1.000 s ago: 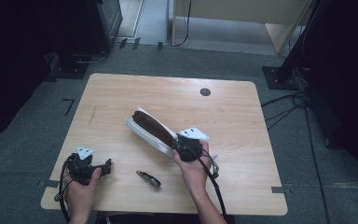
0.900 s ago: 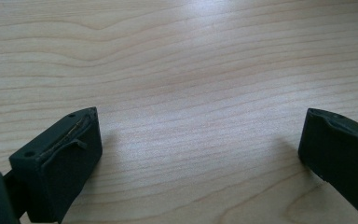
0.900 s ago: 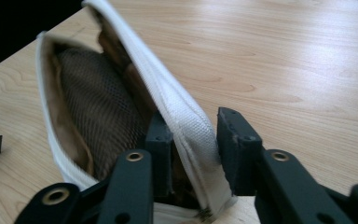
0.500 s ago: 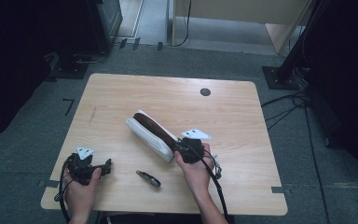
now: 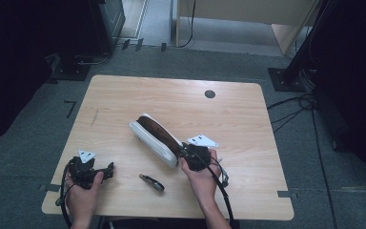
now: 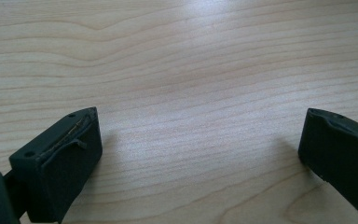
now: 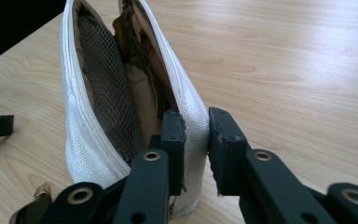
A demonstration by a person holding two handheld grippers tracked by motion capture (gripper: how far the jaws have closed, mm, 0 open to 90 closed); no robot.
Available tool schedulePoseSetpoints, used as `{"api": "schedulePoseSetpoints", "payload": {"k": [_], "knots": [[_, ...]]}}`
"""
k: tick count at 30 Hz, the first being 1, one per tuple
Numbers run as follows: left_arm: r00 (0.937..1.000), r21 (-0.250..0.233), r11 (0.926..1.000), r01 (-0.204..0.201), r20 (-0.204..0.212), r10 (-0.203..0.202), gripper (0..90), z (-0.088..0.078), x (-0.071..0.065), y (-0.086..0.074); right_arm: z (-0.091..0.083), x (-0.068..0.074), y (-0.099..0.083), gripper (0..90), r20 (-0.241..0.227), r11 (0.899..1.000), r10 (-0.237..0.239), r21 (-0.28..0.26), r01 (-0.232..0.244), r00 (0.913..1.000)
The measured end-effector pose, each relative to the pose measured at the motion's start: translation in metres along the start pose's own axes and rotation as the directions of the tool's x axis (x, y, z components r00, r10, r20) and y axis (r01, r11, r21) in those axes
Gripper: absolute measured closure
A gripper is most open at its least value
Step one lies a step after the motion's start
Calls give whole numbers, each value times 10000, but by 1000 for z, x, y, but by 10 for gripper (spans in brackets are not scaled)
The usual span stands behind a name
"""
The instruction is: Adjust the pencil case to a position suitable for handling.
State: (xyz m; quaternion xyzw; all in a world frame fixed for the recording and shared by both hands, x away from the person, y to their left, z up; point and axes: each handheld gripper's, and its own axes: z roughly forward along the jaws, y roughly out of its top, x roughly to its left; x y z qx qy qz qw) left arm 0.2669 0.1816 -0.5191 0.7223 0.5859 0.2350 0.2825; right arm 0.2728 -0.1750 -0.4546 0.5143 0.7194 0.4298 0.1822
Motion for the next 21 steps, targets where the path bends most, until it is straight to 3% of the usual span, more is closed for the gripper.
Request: {"api": "schedulePoseSetpoints", "payload": {"k": [11,16,21], "knots": [[10000,-9,10000,-25,14,25,0,0,0,0,-14,-1,-13,768,84,9997,130,-221,-128,9999],[10000,-10,10000,-26,14,26,0,0,0,0,-21,-2,-12,597,-79,9995,-9,-314,6,10000],[10000,-12,10000,-24,13,24,0,0,0,0,-33,-4,-7,487,-227,9987,-307,-425,297,9993]]}}
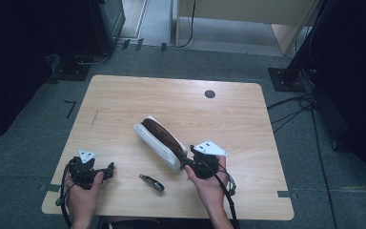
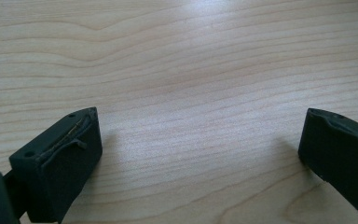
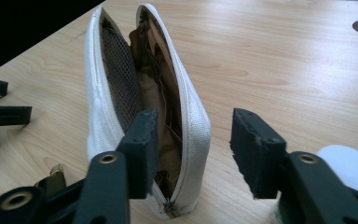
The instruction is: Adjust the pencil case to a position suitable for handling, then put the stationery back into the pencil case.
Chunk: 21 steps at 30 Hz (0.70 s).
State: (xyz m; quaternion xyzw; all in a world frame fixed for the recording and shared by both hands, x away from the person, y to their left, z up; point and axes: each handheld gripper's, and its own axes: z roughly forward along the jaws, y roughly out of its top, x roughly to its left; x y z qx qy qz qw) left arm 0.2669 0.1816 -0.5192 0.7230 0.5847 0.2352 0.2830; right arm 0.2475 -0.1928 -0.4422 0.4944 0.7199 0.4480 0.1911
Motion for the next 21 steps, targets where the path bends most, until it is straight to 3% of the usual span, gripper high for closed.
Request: {"api": "schedulePoseSetpoints", "payload": {"k": [5,21], "knots": [[10000,-3,10000,2,1,-2,0,0,0,0,-13,-2,6,455,-106,9998,-193,-85,192,9998],[10000,11,10000,-15,-1,15,0,0,0,0,-47,-33,18,438,629,9952,106,-979,-44,9980]]}}
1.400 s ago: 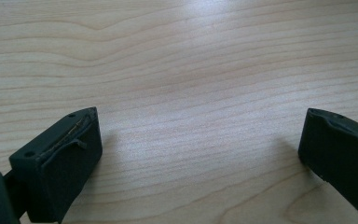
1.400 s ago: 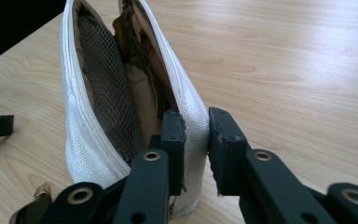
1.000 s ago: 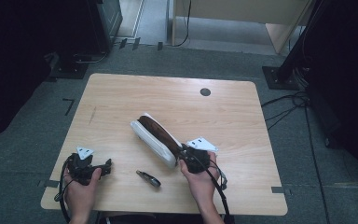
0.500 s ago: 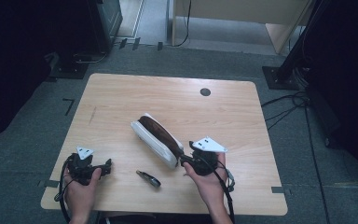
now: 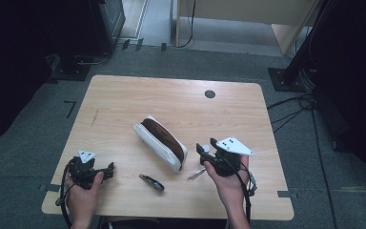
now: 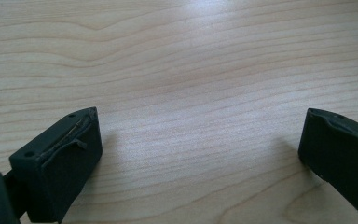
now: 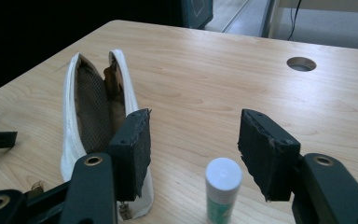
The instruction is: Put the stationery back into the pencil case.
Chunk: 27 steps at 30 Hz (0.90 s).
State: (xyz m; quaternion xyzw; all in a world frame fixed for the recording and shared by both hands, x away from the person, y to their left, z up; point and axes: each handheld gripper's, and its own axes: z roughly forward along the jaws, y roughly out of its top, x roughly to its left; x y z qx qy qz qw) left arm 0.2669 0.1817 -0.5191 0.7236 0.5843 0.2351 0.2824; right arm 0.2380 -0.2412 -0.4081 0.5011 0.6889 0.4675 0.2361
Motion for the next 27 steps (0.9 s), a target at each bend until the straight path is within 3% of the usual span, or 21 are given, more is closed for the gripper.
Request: {"api": "schedulePoseSetpoints", "payload": {"k": [12,27], "knots": [[10000,-11,10000,14,2,-14,0,0,0,0,9,-16,-10,440,352,9995,104,292,-114,9993],[10000,-8,10000,10,0,-10,0,0,0,0,29,-23,-29,514,294,9966,220,783,-243,9993]]}}
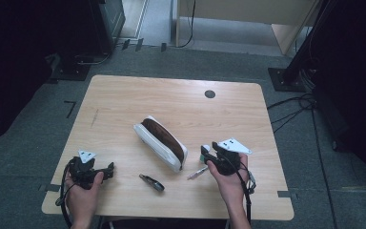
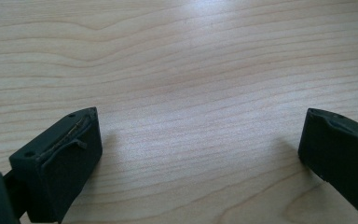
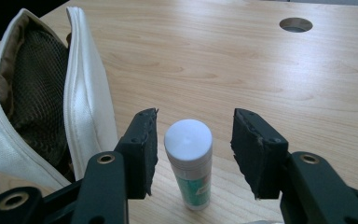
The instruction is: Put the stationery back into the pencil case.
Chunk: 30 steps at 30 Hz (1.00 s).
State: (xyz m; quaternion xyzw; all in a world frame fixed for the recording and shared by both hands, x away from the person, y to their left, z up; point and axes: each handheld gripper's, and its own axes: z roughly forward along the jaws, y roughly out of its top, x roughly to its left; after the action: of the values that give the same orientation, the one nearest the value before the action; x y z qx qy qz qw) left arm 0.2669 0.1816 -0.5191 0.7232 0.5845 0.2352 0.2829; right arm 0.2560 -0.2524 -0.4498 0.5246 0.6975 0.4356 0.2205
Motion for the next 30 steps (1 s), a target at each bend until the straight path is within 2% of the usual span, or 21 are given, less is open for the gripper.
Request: {"api": "schedulePoseSetpoints", "payload": {"k": [9,17,19,30], "knots": [[10000,-2,10000,2,-1,-2,0,0,0,0,7,1,-5,601,106,10000,-6,-52,7,9999],[10000,2,10000,0,0,0,0,0,0,0,11,2,-9,633,94,10000,-44,27,44,9999],[10000,-1,10000,-4,5,4,0,0,0,0,11,2,-9,651,216,9999,-143,-48,144,9997],[10000,-1,10000,-11,14,11,0,0,0,0,2,5,-4,655,90,9989,-176,-443,180,9998]]}}
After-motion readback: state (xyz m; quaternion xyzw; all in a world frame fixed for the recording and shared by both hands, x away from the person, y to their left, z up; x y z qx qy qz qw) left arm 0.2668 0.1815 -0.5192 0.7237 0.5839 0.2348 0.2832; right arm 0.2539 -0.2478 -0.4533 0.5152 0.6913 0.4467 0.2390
